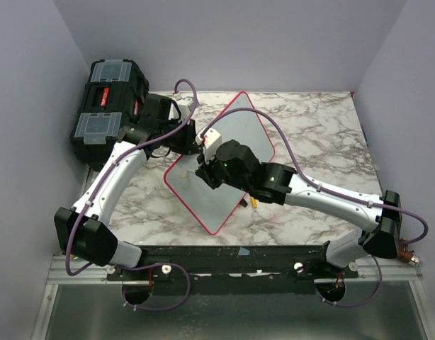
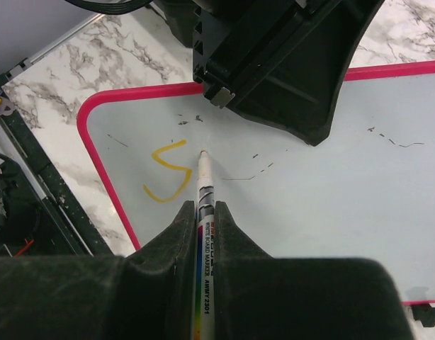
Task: Write a sentence on the whiteboard
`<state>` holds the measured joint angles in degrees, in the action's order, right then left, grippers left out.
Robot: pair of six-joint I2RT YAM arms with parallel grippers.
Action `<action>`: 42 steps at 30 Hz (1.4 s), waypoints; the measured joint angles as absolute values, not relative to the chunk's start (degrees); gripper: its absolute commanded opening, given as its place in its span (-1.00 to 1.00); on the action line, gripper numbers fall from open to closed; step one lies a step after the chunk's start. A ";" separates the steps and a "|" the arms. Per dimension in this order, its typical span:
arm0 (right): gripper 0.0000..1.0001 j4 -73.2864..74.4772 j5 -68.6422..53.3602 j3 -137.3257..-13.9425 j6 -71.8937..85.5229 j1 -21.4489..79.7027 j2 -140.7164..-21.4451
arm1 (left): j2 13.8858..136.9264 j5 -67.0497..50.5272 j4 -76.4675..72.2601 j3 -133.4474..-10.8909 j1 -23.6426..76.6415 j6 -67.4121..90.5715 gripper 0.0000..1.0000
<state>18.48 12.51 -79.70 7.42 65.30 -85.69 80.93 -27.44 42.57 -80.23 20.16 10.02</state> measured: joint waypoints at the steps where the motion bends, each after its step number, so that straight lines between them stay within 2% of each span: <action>1: -0.99 18.48 12.51 -79.68 7.44 65.30 -85.69 | 80.93 -27.44 42.57 -80.23 20.16 10.00 -1.00; 20: -0.99 19.31 12.16 -75.02 9.43 65.30 -84.18 | 80.88 -27.42 42.52 -80.07 20.10 9.63 -1.00; 42: -0.99 19.90 11.90 -78.85 8.88 65.30 -85.91 | 78.83 -27.42 40.51 -77.28 19.88 10.17 -1.00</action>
<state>19.90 11.90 -78.85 8.88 65.30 -85.91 78.83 -27.42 40.51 -77.28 19.88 10.17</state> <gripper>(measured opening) 0.111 0.145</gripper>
